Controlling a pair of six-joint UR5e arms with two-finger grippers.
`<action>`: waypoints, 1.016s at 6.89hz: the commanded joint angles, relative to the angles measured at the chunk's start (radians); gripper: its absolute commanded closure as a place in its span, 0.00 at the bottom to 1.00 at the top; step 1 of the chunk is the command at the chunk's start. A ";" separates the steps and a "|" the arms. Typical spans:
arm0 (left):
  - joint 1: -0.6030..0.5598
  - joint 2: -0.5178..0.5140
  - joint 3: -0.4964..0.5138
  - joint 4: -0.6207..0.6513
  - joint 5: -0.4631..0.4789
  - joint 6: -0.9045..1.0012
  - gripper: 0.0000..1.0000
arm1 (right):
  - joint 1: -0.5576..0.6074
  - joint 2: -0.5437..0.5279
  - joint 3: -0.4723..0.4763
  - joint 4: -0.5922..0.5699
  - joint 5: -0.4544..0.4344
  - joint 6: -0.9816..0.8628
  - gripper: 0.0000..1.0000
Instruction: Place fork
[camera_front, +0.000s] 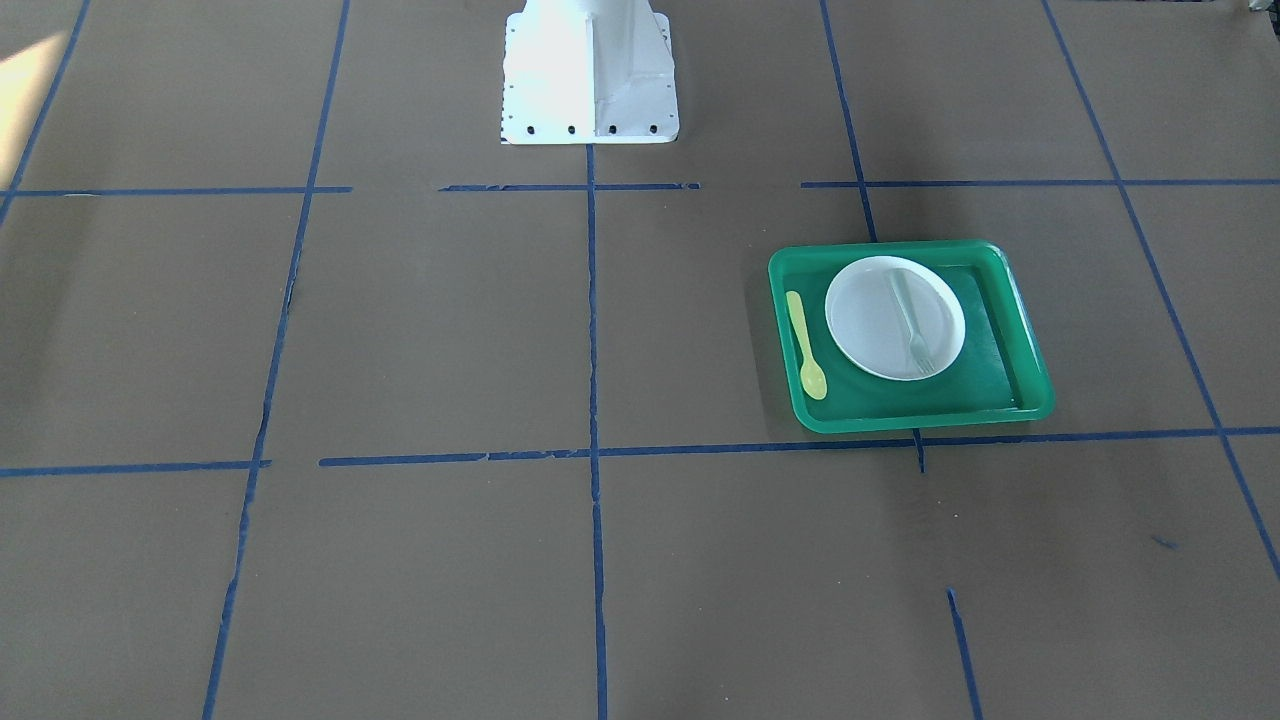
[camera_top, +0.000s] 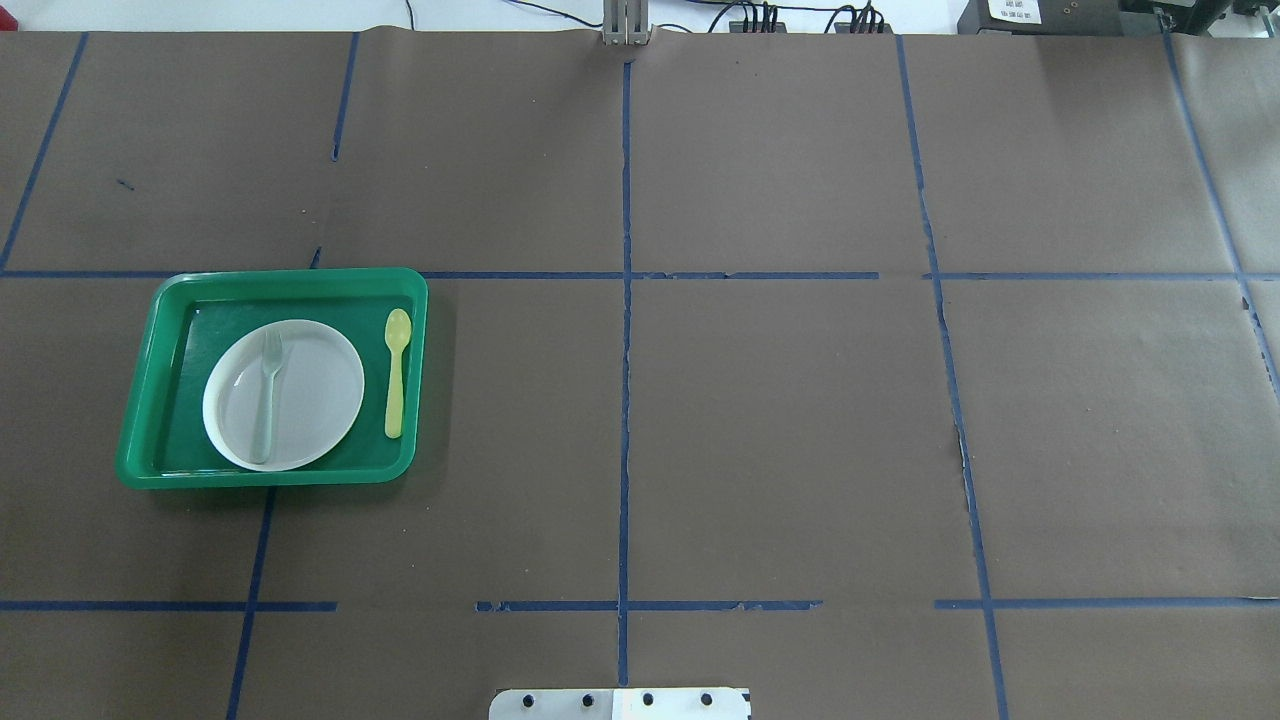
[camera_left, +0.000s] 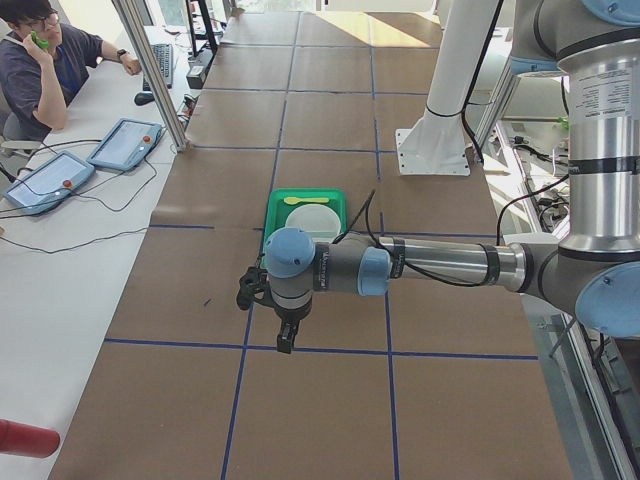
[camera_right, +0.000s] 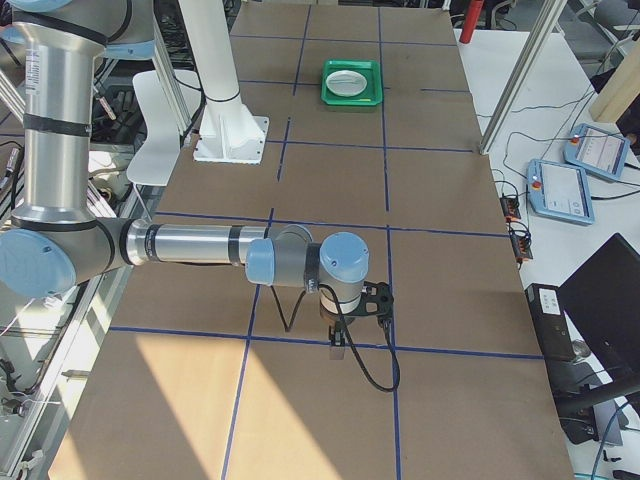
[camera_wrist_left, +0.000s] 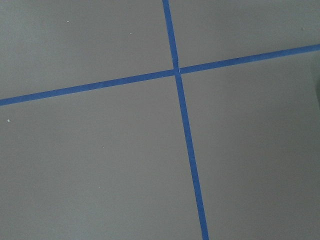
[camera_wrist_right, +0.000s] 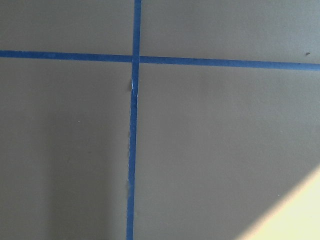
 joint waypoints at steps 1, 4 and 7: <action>0.097 -0.004 -0.086 -0.078 -0.012 -0.185 0.00 | 0.000 0.000 0.001 0.000 0.000 0.000 0.00; 0.381 -0.011 -0.113 -0.415 0.120 -0.727 0.00 | 0.000 0.000 0.001 0.000 0.000 0.000 0.00; 0.692 -0.092 -0.076 -0.532 0.300 -1.134 0.00 | 0.000 0.000 -0.001 0.000 0.000 0.000 0.00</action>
